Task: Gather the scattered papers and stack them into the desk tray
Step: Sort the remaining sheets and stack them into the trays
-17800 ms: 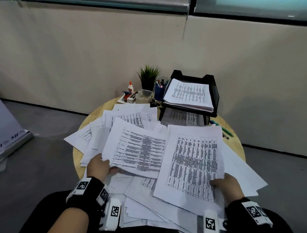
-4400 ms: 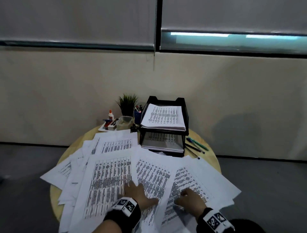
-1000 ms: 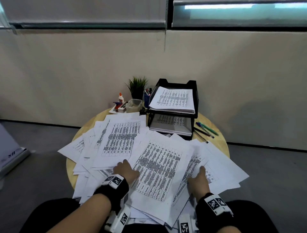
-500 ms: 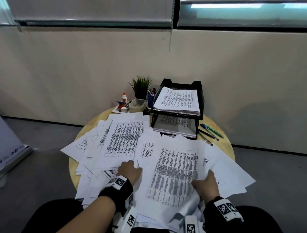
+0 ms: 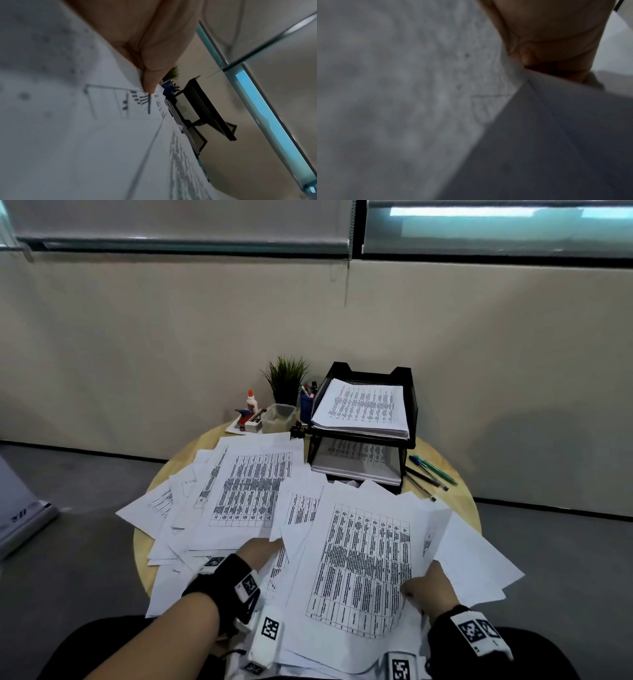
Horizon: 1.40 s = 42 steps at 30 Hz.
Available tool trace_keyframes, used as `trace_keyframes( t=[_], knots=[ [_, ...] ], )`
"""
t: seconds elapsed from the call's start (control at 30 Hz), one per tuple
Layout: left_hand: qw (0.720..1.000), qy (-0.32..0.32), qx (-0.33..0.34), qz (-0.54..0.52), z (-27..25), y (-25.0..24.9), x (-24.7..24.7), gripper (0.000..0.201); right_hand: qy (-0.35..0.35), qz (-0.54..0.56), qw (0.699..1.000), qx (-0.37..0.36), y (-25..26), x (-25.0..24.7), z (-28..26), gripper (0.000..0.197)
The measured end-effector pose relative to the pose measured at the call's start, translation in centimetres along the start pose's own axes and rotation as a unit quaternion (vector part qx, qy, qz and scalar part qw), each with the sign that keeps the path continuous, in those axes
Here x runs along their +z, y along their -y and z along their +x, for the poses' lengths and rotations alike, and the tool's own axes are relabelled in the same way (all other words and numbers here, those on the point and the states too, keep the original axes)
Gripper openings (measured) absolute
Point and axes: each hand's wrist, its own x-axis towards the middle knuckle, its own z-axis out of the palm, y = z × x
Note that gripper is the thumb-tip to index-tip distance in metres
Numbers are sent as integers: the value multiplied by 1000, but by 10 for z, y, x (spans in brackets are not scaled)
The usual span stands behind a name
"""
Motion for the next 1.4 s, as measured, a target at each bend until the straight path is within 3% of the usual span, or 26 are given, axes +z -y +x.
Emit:
trace_keyframes(
  t=[0.1, 0.27, 0.4, 0.5, 0.57, 0.7, 0.83, 1.03, 1.17, 1.4],
  knots=[
    [998, -16, 33, 57, 0, 4, -8, 28, 0, -12, 1000, -7, -1, -1, 2, 31],
    [992, -80, 88, 44, 2, 17, -39, 29, 12, -39, 999, -7, -3, -1, 3, 28],
    [987, -133, 90, -17, -1, 24, -77, 23, 15, -69, 997, -26, -2, 0, 2, 19],
    [976, -187, 93, -59, -6, 27, -110, 34, 14, -60, 998, -30, -3, 0, 2, 27],
    [968, -216, 94, -86, -15, 23, -128, 39, 7, -52, 997, -48, -3, 0, 0, 16],
    [957, -223, 114, -147, -21, 14, -159, 62, -4, 36, 995, -89, 0, 2, -10, 17],
    [948, -261, 112, -147, -36, -6, -176, 50, 0, 95, 991, -93, -3, 6, -15, 20],
    [958, -244, 140, -60, -51, -25, -169, 48, 17, 159, 984, -80, -6, 12, -15, 21],
    [971, -179, 160, -10, -49, -10, -132, 43, 25, 203, 976, -73, -8, 17, -16, 21],
    [987, -110, 115, -11, -33, 22, -71, 42, 33, 236, 966, -100, -7, 12, -16, 27]
  ],
)
